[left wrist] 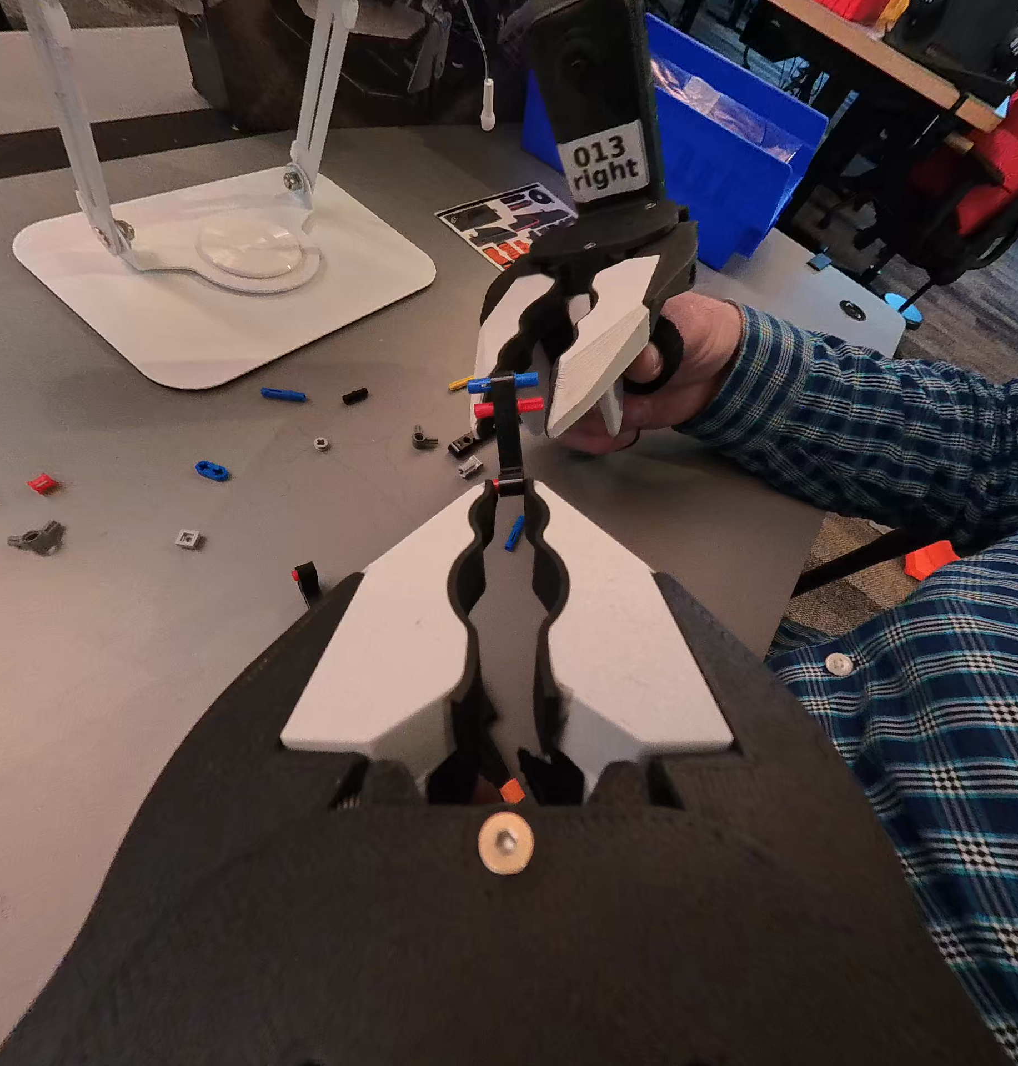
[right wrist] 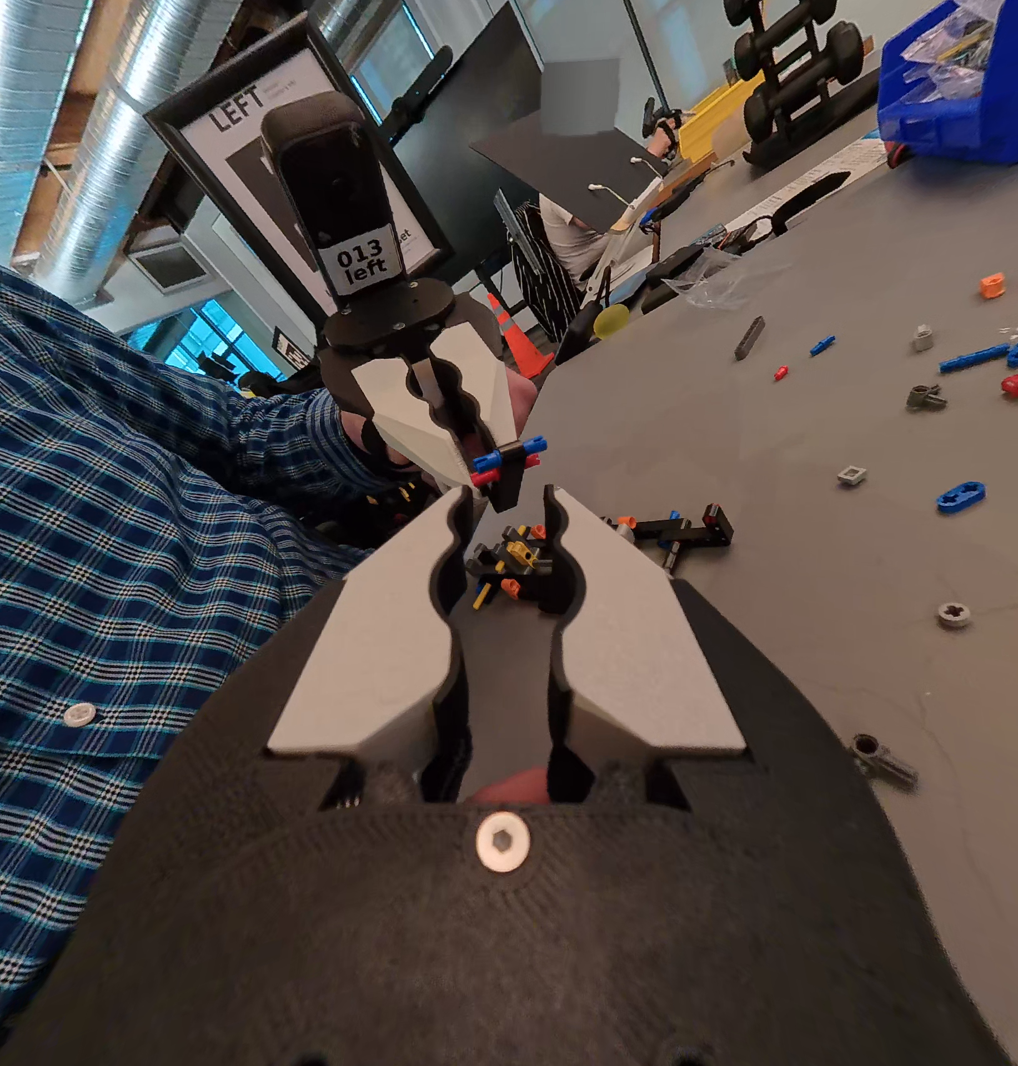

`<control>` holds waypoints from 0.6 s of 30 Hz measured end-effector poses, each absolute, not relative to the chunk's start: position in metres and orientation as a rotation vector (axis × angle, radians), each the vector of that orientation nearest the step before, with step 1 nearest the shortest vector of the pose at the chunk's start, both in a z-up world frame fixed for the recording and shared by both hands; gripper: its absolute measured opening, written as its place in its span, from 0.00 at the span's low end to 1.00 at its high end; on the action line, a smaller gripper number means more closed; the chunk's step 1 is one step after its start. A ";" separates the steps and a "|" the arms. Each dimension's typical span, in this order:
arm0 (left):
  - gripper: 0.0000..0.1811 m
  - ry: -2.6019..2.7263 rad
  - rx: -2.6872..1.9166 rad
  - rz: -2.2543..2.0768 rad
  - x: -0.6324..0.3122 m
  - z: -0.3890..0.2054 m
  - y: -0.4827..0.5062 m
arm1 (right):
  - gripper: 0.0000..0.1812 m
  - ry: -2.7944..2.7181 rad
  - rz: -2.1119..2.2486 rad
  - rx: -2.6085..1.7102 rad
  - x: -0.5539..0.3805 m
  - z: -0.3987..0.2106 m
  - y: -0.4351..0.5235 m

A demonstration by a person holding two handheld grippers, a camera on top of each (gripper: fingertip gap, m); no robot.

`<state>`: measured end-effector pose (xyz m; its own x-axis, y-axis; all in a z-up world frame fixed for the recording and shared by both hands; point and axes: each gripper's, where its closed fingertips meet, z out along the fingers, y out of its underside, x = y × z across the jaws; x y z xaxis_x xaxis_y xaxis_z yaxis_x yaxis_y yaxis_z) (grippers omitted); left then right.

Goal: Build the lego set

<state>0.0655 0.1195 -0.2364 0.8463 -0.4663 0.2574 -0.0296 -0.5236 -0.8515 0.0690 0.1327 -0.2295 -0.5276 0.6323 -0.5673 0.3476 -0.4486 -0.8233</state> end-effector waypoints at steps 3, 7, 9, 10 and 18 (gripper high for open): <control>0.04 0.354 -2.063 -0.581 0.065 -0.236 0.121 | 0.12 -1.512 2.078 -1.409 0.069 -0.228 0.135; 0.04 0.337 -2.057 -0.590 0.064 -0.235 0.122 | 0.12 -1.519 2.045 -1.426 0.069 -0.231 0.136; 0.04 0.334 -2.056 -0.591 0.064 -0.234 0.123 | 0.12 -1.514 2.037 -1.434 0.069 -0.233 0.138; 0.04 0.330 -2.054 -0.595 0.065 -0.233 0.123 | 0.12 -1.511 2.036 -1.437 0.069 -0.233 0.139; 0.04 0.308 -2.056 -0.611 0.065 -0.232 0.123 | 0.12 -1.487 2.015 -1.442 0.069 -0.231 0.144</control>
<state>0.0646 0.1232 -0.2316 0.8444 -0.4440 0.2999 0.0224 -0.5301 -0.8476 0.0695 0.1437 -0.2305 -0.4784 0.6790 -0.5569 0.3316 -0.4475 -0.8305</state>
